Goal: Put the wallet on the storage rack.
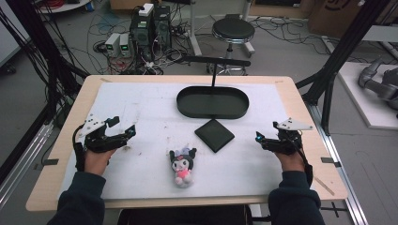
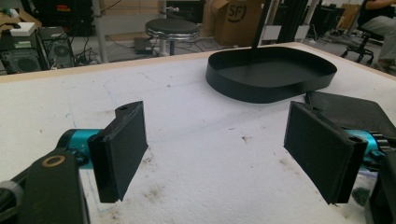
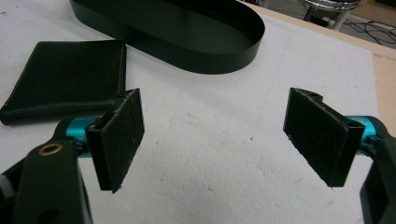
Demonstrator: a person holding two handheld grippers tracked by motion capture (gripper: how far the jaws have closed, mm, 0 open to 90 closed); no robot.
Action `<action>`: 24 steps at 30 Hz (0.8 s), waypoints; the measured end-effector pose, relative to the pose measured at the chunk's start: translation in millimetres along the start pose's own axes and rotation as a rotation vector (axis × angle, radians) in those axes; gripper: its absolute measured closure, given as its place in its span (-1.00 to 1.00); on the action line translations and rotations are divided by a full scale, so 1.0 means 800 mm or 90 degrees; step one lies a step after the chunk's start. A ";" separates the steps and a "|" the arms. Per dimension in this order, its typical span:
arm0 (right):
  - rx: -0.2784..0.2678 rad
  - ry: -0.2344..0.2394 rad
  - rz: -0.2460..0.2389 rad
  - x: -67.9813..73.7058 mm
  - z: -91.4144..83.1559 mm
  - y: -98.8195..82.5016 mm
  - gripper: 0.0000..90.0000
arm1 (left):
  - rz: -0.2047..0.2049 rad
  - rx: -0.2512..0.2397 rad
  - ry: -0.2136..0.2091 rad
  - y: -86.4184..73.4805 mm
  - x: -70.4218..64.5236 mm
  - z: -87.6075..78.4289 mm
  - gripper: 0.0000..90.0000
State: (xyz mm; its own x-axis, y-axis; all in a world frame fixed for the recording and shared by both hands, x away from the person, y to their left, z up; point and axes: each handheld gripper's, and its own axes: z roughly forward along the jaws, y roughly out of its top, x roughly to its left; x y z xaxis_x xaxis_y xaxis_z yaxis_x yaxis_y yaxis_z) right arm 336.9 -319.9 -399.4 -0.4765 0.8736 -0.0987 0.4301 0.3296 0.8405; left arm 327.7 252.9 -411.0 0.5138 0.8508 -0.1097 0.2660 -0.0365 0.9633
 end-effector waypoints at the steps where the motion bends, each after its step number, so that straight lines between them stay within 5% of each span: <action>1: 0.000 0.000 0.000 0.000 0.000 0.000 -0.54 | -0.001 0.001 -0.001 0.000 0.000 0.000 -0.53; 15: 0.006 0.008 -0.008 0.006 0.005 0.000 -0.54 | -0.003 0.017 0.001 -0.003 0.000 0.003 -0.52; 24: -0.011 0.061 -0.054 0.048 0.019 0.014 -0.52 | 0.005 0.018 -0.001 -0.003 -0.002 0.002 -0.50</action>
State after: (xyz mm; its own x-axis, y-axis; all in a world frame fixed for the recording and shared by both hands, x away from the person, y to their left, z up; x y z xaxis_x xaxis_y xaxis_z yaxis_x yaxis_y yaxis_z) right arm 334.5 -277.3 -402.0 -0.5820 0.8044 -0.1192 0.3725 0.3940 0.8403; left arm 327.9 250.9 -413.7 0.5172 0.8497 -0.1026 0.2848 -0.0578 0.9568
